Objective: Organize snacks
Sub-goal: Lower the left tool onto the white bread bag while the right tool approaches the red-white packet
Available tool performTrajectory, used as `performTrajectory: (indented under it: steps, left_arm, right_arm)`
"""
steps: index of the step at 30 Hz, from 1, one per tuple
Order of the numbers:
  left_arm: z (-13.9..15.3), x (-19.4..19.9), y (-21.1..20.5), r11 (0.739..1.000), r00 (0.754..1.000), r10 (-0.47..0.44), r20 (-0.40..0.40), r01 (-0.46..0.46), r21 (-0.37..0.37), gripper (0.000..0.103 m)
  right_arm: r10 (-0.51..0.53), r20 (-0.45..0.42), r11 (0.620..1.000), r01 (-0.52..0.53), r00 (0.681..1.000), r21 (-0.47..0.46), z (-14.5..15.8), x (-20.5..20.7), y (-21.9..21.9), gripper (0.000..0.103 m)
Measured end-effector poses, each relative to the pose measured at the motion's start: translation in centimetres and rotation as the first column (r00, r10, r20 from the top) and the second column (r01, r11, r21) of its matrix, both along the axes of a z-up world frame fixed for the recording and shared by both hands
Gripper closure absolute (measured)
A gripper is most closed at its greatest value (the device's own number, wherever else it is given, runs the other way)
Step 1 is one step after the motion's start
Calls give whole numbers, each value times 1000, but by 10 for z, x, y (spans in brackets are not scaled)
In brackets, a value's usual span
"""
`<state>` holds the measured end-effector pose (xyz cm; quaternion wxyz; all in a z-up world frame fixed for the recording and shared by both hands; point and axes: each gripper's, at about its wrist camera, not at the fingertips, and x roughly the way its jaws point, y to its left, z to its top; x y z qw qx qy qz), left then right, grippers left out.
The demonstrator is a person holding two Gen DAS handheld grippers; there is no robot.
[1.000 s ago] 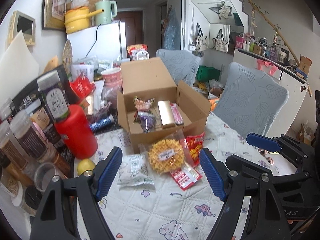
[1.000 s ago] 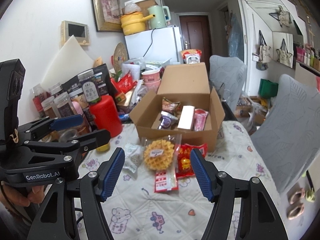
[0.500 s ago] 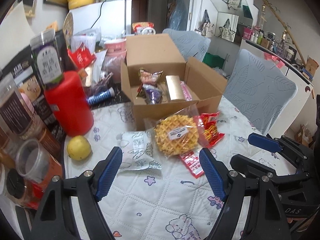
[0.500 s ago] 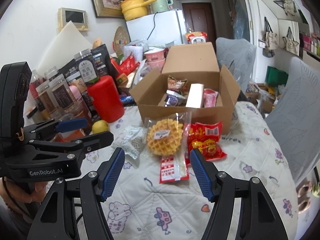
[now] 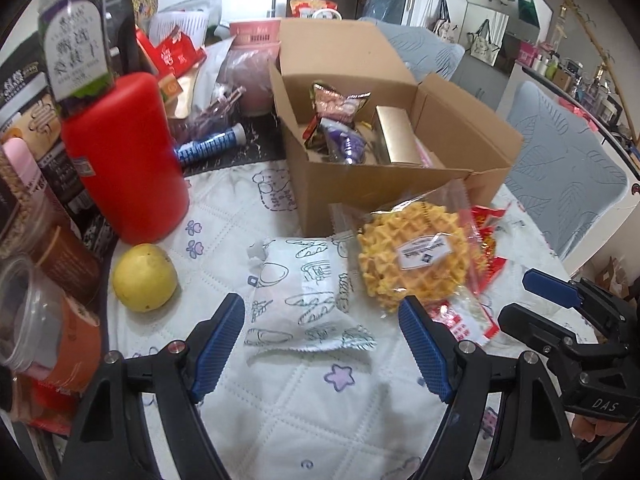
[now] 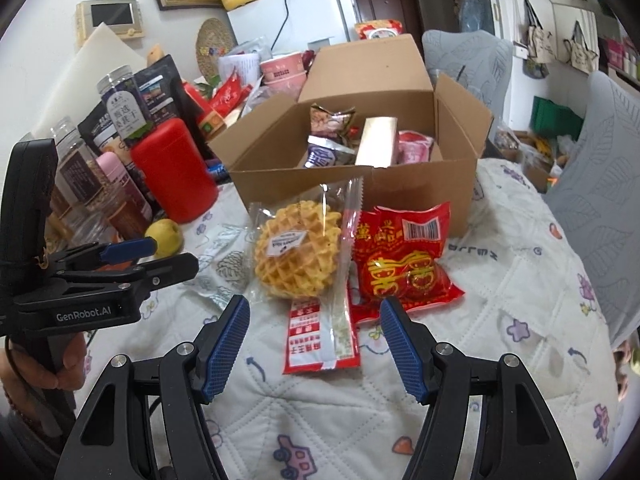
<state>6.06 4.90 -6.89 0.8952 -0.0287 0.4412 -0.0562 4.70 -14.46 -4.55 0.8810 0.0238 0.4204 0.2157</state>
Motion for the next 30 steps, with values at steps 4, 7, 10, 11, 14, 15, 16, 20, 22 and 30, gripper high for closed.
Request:
performTrajectory:
  steps: [4, 7, 10, 11, 14, 15, 16, 20, 22, 30]
  left_arm:
    - [-13, 16, -1, 1000, 999, -9, -32, 9, 11, 23]
    - [-24, 26, -1, 1000, 998, -18, -60, 19, 21, 23]
    - [-34, 32, -2, 999, 997, -19, -81, 22, 38, 23]
    - [-37, 34, -2, 999, 996, -18, -89, 22, 43, 23]
    - [-47, 40, -1, 999, 992, -26, -125, 30, 29, 23]
    - [-49, 41, 0, 999, 991, -29, -132, 32, 23, 23]
    - [-51, 42, 1, 999, 990, -29, -136, 32, 16, 23]
    - [-56, 48, 4, 999, 988, -32, -152, 30, -13, 23]
    - [-56, 49, 5, 999, 988, -34, -152, 31, -20, 23]
    - [-58, 49, 8, 998, 990, -46, -134, 40, -48, 29]
  right_arm:
    - [20, -25, 1000, -21, 999, -22, -13, 15, 5, 35]
    - [33, -43, 999, -34, 999, -39, -19, 21, 9, 35]
    - [46, -64, 997, -49, 997, -55, -27, 25, 13, 35]
    - [42, -72, 997, -47, 996, -65, -30, 27, 15, 35]
    - [39, -98, 995, -48, 994, -87, -38, 28, 19, 35]
    - [42, -112, 995, -52, 993, -88, -41, 28, 20, 35]
    - [43, -127, 995, -54, 991, -84, -44, 29, 20, 35]
    - [20, -149, 996, -33, 989, -84, -51, 28, 21, 35]
    - [12, -147, 992, -30, 989, -120, -52, 28, 25, 35]
    - [9, -125, 980, -33, 992, -197, -57, 20, 37, 35]
